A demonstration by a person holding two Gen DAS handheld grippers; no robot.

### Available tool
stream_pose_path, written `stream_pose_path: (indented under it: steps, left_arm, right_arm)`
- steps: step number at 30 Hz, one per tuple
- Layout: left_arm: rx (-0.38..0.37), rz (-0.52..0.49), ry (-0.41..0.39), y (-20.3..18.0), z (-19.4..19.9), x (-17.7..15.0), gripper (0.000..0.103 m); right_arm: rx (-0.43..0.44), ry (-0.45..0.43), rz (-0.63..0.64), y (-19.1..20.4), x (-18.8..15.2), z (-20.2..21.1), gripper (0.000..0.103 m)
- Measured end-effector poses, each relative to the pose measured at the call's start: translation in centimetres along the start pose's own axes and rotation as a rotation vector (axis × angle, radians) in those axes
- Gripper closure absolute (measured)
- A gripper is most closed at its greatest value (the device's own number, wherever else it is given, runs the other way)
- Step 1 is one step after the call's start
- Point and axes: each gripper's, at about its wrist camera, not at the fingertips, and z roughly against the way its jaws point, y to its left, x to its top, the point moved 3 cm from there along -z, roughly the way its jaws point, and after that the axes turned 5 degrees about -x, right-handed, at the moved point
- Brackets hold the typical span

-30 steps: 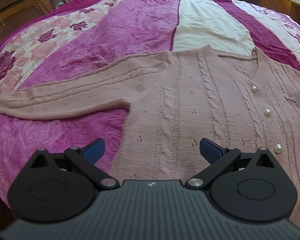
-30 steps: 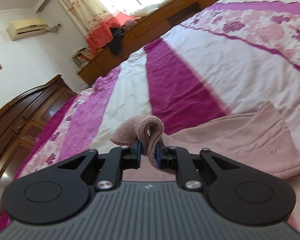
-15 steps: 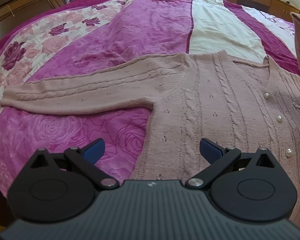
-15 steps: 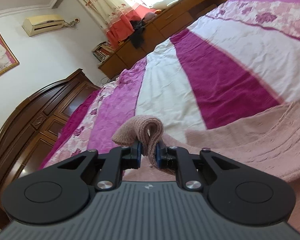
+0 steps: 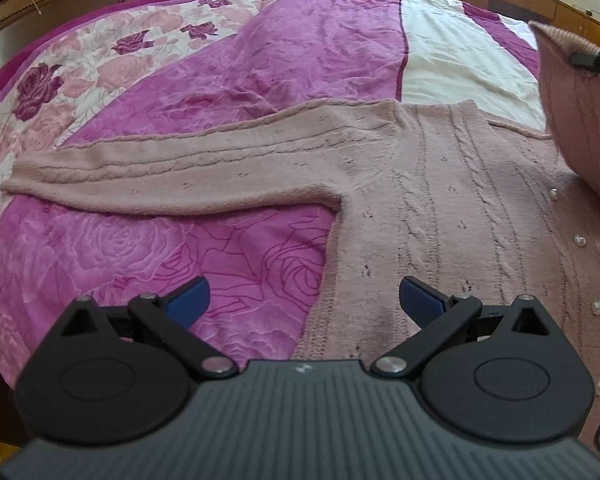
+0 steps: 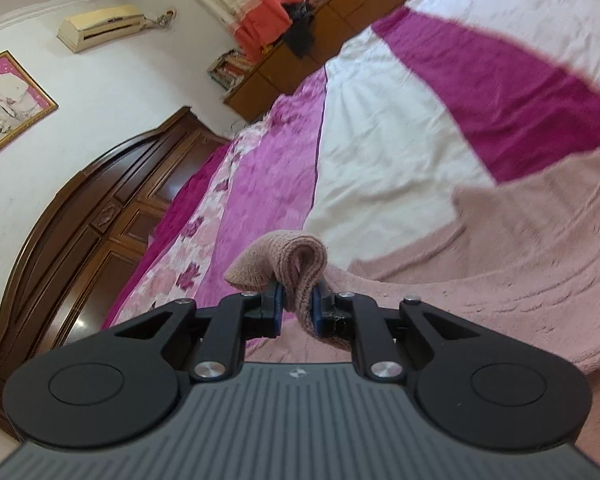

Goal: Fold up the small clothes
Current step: 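Lift the held cuff and carry it across the cardigan front, then lower the cuff onto the button placket and open the right gripper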

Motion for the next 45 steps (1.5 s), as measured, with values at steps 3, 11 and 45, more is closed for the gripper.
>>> stream_pose_path:
  steps: [3, 11, 45]
  left_arm:
    - [0.002, 0.009, 0.006, 0.4, -0.3, -0.1, 0.0]
    - [0.006, 0.008, -0.001, 1.0, -0.6, 0.3, 0.0]
    - [-0.106, -0.074, -0.103, -3.0, -2.1, 6.8, 0.0]
  right_arm:
    - [0.021, 0.033, -0.042, -0.5, -1.1, -1.8, 0.088]
    - [0.012, 0.089, -0.059, -1.0, -4.1, -6.0, 0.087]
    - [-0.08, 0.116, 0.211, -4.4, -6.7, 3.7, 0.031]
